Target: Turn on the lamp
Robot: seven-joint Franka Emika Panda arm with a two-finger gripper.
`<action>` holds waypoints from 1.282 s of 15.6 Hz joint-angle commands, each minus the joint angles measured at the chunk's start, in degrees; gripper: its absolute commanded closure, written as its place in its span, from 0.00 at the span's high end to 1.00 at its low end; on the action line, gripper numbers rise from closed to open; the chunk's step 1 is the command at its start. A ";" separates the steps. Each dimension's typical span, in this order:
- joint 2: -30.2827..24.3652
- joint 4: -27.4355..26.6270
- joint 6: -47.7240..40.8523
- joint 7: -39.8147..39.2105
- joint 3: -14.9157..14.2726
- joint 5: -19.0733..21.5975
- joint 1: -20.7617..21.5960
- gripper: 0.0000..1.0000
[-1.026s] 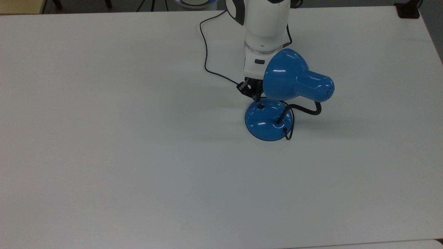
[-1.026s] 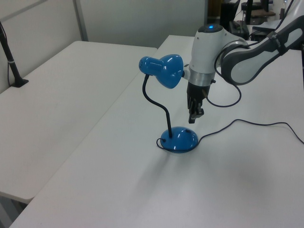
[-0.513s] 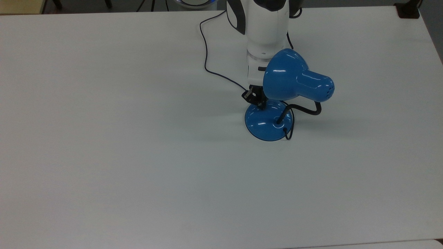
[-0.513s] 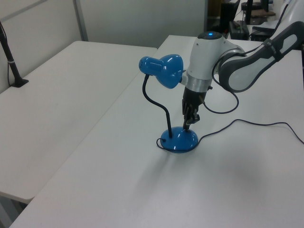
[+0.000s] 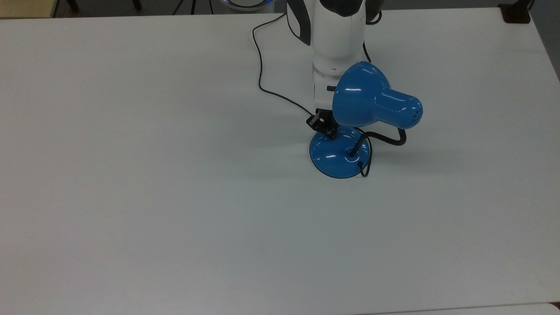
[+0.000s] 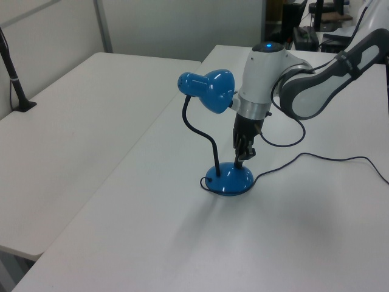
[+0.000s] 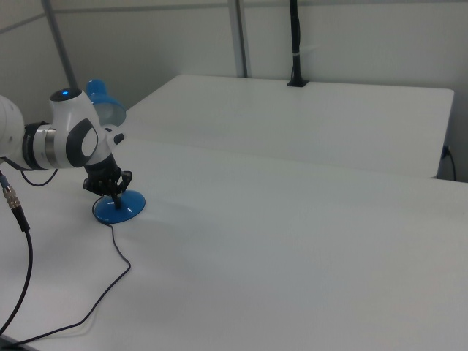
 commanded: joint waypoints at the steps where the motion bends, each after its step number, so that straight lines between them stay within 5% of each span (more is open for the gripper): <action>1: 1.30 0.05 1.40 -1.24 1.02 -0.45 -0.90 0.00; 15: 3.76 1.19 1.40 -1.41 4.98 -0.98 -5.38 0.00; 20: -0.45 0.84 -1.92 -0.10 4.98 -0.45 -6.78 0.00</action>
